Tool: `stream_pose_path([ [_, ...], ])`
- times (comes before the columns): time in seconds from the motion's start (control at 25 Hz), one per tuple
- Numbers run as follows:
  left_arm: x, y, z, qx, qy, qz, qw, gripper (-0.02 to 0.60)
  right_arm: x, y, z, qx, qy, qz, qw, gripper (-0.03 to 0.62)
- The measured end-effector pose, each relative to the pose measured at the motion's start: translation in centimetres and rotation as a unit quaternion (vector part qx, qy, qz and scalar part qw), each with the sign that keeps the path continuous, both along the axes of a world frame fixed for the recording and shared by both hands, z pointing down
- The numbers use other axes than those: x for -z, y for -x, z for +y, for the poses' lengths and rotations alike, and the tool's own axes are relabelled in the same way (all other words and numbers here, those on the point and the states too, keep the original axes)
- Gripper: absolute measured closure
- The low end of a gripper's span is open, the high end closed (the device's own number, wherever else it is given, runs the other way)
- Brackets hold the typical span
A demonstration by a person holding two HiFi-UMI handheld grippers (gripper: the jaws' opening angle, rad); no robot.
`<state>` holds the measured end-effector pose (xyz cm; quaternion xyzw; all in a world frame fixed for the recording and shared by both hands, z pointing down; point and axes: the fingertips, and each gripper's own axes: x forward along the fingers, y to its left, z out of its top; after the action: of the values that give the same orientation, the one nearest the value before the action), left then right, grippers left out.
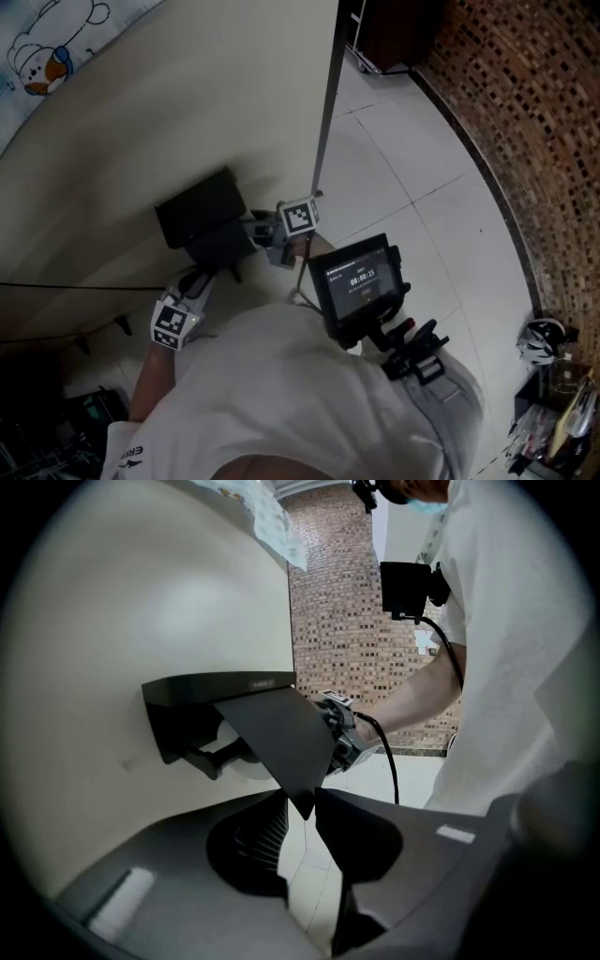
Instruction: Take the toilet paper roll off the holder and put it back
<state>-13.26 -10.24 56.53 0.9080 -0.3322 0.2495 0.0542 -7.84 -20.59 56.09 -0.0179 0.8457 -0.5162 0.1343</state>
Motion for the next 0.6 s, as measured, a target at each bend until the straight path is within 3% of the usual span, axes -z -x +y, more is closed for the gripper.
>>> stream_pose_path([
  [0.6, 0.0, 0.5, -0.3, -0.010, 0.007, 0.004, 0.9999, 0.492, -0.3, 2.2, 0.6, 0.067, -0.052, 0.006, 0.996, 0.160],
])
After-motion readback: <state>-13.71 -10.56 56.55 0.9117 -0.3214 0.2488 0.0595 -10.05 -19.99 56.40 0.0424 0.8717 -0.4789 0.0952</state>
